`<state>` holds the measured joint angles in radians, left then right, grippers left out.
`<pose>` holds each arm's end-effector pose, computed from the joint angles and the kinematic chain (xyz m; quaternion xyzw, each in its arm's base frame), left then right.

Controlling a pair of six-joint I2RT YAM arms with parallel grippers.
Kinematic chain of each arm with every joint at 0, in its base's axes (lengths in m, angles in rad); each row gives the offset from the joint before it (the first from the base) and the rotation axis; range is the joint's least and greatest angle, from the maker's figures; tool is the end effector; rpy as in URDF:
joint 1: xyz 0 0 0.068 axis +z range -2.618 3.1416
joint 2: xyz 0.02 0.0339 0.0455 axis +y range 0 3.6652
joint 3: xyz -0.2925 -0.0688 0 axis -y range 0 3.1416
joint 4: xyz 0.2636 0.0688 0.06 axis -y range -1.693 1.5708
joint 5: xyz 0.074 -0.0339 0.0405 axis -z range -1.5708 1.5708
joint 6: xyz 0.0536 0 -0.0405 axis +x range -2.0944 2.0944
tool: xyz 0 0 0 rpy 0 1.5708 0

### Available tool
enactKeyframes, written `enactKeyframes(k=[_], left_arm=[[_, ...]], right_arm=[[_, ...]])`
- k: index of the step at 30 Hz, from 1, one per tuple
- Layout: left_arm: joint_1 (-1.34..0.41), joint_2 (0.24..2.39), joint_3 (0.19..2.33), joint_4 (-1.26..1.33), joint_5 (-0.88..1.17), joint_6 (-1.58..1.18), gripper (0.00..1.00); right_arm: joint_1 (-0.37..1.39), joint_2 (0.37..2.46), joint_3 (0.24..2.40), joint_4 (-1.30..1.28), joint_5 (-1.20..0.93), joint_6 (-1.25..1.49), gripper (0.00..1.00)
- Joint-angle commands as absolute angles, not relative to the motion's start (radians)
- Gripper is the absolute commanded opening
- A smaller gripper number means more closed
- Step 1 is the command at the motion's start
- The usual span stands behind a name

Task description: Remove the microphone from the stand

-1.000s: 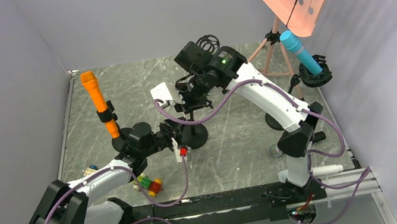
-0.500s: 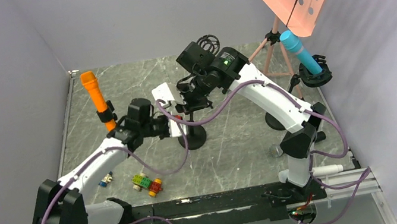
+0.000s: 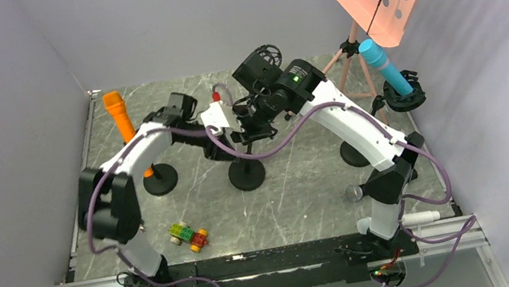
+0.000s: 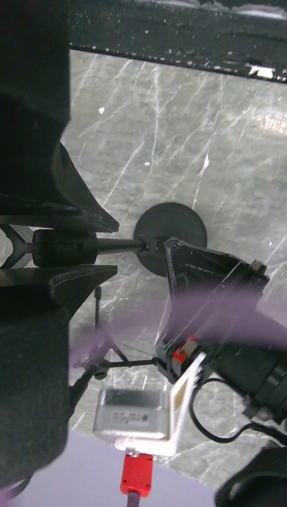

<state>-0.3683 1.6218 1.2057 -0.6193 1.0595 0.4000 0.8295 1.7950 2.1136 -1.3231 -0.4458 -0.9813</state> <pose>0.3110 -0.1701 0.2678 0.4358 0.7215 -0.4836 0.2360 0.2410 0.2975 0.4350 -0.7748 0.5295 0.1910 0.2878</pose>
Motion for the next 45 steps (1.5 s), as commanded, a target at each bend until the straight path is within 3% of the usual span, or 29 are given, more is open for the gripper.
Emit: enactKeyframes(k=[1, 5, 8, 15, 18, 21, 28, 32, 39, 45], left_arm=[[-0.377, 1.798, 1.485, -0.957, 1.399, 0.268, 0.0], [-0.376, 1.991, 1.677, -1.331, 1.505, 0.376, 0.0], [-0.372, 1.933, 1.57, -1.101, 1.463, 0.119, 0.02], [-0.365, 1.822, 1.559, -1.005, 1.18, 0.108, 0.64], [-0.311, 1.57, 1.282, -0.547, 1.088, -0.025, 0.73], [-0.287, 1.385, 1.049, -0.218, 1.001, 0.015, 0.74], [-0.341, 1.173, 0.806, -0.055, 0.845, 0.567, 0.71], [-0.405, 1.092, 0.677, 0.139, 0.752, 0.735, 0.72], [-0.499, 1.09, 0.604, 0.297, 0.736, 0.915, 0.69], [-0.556, 1.125, 0.612, 0.207, 0.748, 1.065, 0.59]], right_arm=[[0.83, 1.78, 2.091, -1.276, -0.419, -1.024, 0.0], [0.83, 1.775, 2.085, -1.272, -0.418, -1.024, 0.0], [0.83, 1.771, 2.081, -1.271, -0.414, -1.024, 0.0], [0.83, 1.769, 2.077, -1.27, -0.409, -1.025, 0.0], [0.83, 1.772, 2.081, -1.272, -0.41, -1.028, 0.0], [0.831, 1.776, 2.086, -1.27, -0.406, -1.028, 0.0], [0.83, 1.781, 2.088, -1.266, -0.403, -1.022, 0.0], [0.83, 1.786, 2.094, -1.266, -0.404, -1.02, 0.0], [0.83, 1.79, 2.089, -1.265, -0.404, -1.007, 0.0], [0.83, 1.795, 2.095, -1.265, -0.398, -1.008, 0.0]])
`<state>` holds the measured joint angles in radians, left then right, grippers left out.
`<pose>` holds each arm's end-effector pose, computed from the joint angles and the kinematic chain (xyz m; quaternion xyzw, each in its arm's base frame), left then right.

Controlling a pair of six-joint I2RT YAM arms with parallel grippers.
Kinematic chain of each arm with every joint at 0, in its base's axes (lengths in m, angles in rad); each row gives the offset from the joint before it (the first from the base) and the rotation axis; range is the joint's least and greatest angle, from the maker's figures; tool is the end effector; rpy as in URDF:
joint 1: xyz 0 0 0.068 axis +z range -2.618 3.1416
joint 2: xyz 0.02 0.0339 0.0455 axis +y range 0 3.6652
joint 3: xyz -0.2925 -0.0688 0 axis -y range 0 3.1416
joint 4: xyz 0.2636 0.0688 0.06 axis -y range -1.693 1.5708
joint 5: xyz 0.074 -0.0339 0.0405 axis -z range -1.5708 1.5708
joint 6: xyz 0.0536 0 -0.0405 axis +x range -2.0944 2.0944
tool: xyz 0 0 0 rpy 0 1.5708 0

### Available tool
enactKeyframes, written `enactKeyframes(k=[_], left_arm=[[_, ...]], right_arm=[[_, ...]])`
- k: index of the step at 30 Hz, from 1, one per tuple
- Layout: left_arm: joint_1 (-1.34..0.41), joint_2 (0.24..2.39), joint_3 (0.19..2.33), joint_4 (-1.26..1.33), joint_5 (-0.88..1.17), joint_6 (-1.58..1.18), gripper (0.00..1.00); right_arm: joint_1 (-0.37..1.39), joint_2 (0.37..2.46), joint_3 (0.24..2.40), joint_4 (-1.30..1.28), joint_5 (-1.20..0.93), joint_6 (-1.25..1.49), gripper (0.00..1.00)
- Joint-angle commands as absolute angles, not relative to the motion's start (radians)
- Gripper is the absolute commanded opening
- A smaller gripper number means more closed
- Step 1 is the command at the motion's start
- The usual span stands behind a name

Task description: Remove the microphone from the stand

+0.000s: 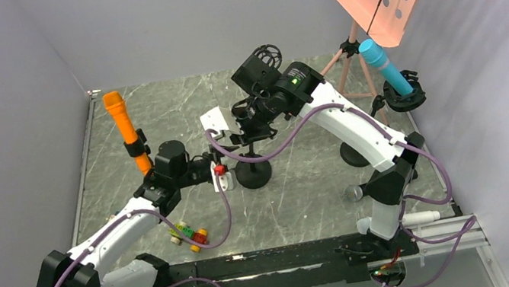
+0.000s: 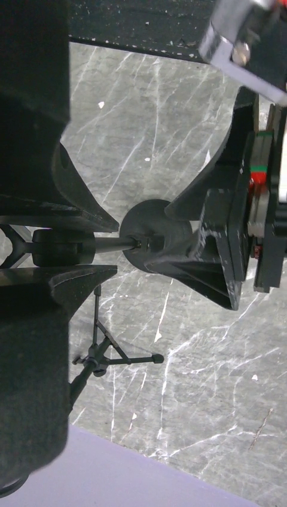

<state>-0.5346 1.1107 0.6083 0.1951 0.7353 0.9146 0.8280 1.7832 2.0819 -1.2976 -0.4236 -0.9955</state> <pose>0.2041 -0.1626 0.2668 0.6581 0.4232 -0.1808 0.5960 0.2424 0.2966 0.4310 -0.7778 0.5275 0.1779 0.2917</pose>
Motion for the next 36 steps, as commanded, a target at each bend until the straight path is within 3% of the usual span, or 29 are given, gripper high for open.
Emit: enactKeyframes(k=[1, 23, 30, 36], left_arm=[[-0.56, 1.134, 0.612, 0.195, 0.745, 1.089, 0.59], [-0.601, 1.286, 0.636, 0.089, 0.7, 1.198, 0.44], [-0.623, 1.304, 0.607, 0.171, 0.652, 1.127, 0.34], [-0.639, 1.313, 0.599, 0.162, 0.656, 1.104, 0.32]], right_arm=[[0.831, 1.798, 2.098, -1.265, -0.397, -1.008, 0.0], [0.829, 1.81, 2.102, -1.266, -0.399, -1.005, 0.0], [0.83, 1.817, 2.103, -1.267, -0.405, -1.003, 0.0], [0.83, 1.82, 2.101, -1.268, -0.408, -1.005, 0.0]])
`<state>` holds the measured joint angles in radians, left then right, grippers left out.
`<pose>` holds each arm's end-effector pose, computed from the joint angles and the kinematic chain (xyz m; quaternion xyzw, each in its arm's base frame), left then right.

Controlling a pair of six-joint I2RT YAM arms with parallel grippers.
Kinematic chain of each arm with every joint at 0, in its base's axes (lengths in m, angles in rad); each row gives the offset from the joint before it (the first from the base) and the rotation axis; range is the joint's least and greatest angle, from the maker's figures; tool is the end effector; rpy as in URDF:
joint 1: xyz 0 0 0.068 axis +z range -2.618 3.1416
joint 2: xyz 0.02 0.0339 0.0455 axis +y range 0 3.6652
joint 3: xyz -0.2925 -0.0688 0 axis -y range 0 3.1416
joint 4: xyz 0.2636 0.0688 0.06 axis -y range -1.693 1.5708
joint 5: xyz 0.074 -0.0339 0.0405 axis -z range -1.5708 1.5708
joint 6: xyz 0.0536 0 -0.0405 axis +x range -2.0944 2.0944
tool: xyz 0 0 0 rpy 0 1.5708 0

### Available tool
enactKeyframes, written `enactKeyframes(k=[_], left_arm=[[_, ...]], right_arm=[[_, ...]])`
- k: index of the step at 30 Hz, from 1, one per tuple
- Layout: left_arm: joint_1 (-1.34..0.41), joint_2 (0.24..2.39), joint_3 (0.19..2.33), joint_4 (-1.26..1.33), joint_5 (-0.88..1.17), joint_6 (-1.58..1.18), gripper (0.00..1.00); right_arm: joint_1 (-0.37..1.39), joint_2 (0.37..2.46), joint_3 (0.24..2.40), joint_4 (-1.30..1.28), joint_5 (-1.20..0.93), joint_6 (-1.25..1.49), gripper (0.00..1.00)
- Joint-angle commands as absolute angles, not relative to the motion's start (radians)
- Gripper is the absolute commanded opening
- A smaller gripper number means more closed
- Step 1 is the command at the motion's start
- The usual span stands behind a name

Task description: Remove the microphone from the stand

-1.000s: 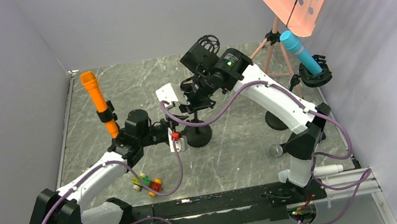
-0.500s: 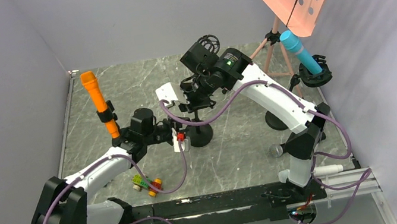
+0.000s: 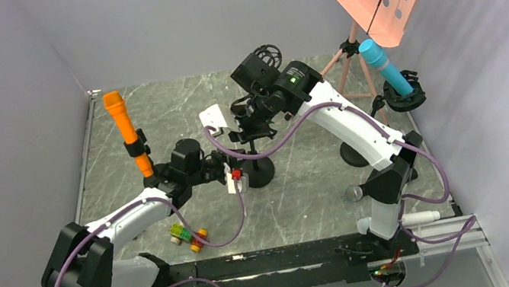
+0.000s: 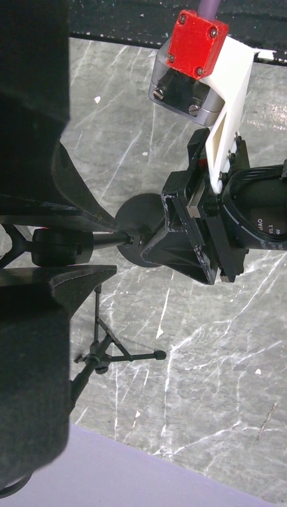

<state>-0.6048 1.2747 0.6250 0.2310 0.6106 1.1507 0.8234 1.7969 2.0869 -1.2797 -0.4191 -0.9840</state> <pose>0.2199 -0.1894 0.2336 0.7199 0.3850 -0.1027 0.5682 0.2481 0.2998 0.4286 -0.7731 0.5330 0.1762 0.2953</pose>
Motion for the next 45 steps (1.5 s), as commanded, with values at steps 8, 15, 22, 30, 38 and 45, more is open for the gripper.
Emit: enactKeyframes(k=[8, 15, 22, 30, 38, 45], left_arm=[[-0.667, 1.331, 0.583, 0.125, 0.679, 1.094, 0.34], [-0.667, 1.329, 0.617, 0.101, 0.684, 0.942, 0.15], [-0.554, 1.375, 0.748, -0.076, 0.924, 0.623, 0.03], [-0.471, 1.519, 0.933, -0.327, 1.173, 0.465, 0.0], [-0.419, 1.802, 1.262, -0.914, 1.396, 0.638, 0.0], [-0.384, 2.068, 1.531, -1.574, 1.502, 1.072, 0.0]], right_arm=[[0.83, 1.821, 2.1, -1.27, -0.405, -1.009, 0.0], [0.83, 1.824, 2.101, -1.269, -0.406, -1.003, 0.0], [0.83, 1.819, 2.1, -1.269, -0.4, -1.0, 0.0], [0.83, 1.819, 2.095, -1.269, -0.406, -1.003, 0.0], [0.83, 1.816, 2.092, -1.271, -0.416, -1.006, 0.0], [0.83, 1.807, 2.081, -1.266, -0.417, -1.01, 0.0]])
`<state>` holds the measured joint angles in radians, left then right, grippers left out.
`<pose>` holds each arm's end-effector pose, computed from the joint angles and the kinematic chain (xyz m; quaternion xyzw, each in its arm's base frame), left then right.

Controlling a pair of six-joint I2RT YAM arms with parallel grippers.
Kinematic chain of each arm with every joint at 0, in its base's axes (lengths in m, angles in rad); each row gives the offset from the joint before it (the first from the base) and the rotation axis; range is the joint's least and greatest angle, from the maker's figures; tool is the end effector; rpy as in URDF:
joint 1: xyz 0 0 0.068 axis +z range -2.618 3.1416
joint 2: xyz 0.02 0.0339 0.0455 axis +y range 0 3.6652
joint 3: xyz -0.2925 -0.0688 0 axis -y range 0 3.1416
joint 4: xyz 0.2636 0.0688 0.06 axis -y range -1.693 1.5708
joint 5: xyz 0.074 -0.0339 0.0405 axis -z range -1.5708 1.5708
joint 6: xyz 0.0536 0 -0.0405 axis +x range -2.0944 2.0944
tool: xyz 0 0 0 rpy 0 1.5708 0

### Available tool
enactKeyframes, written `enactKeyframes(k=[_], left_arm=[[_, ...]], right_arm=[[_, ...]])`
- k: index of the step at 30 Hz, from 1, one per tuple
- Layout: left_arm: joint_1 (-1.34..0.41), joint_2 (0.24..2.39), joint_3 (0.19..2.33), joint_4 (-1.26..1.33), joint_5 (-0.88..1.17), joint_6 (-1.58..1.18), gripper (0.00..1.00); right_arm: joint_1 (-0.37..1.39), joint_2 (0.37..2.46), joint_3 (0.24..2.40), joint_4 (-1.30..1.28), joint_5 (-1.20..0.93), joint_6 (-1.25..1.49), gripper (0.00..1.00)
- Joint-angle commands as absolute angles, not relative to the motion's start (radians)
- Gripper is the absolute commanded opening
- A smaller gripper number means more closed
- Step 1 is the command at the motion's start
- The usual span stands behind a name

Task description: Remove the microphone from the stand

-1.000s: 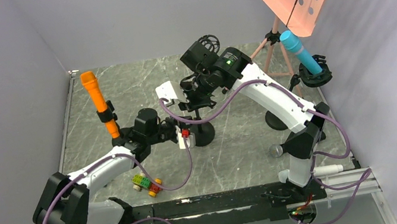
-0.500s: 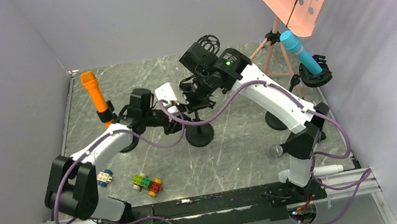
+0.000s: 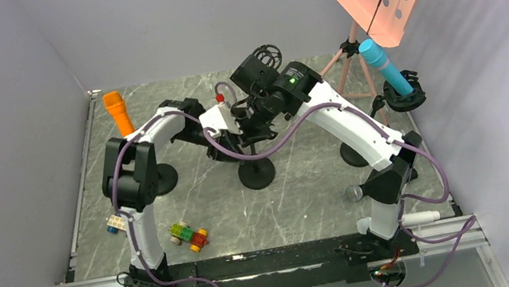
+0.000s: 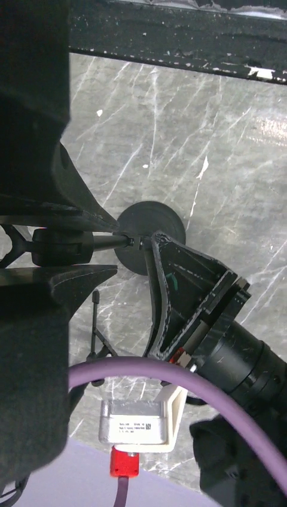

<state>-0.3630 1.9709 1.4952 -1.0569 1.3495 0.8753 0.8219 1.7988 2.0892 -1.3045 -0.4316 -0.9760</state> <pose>0.3544 -0.1906 0.2298 0.4628 0.6289 -0.6004 0.1727 0.2466 0.2982 0.4272 -0.7717 0.5385 0.1846 0.2834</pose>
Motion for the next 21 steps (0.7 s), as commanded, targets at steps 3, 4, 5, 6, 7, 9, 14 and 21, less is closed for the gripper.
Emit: enactKeyframes(k=[3, 4, 5, 6, 7, 9, 14, 21], left_arm=[[-0.38, 2.055, 1.534, -1.571, 1.5, 1.046, 0.0], [-0.38, 2.061, 1.547, -1.57, 1.504, 1.01, 0.0], [-0.38, 2.067, 1.559, -1.572, 1.518, 0.975, 0.03], [-0.38, 2.067, 1.567, -1.573, 1.532, 0.964, 0.08], [-0.38, 2.053, 1.571, -1.57, 1.53, 0.979, 0.13], [-0.38, 2.018, 1.572, -1.569, 1.534, 1.025, 0.34], [-0.369, 1.983, 1.611, -1.569, 1.545, 1.042, 0.99], [-0.364, 1.735, 1.403, -0.864, 1.203, 0.441, 0.99]], right_arm=[[0.83, 1.801, 2.076, -1.265, -0.418, -1.009, 0.0], [0.83, 1.8, 2.074, -1.265, -0.418, -1.009, 0.0], [0.83, 1.798, 2.073, -1.264, -0.418, -1.01, 0.0], [0.83, 1.798, 2.072, -1.263, -0.418, -1.01, 0.0], [0.83, 1.798, 2.072, -1.263, -0.417, -1.011, 0.0], [0.83, 1.798, 2.072, -1.261, -0.415, -1.012, 0.0], [0.83, 1.796, 2.071, -1.26, -0.41, -1.012, 0.0], [0.83, 1.791, 2.06, -1.249, -0.4, -1.0, 0.0]])
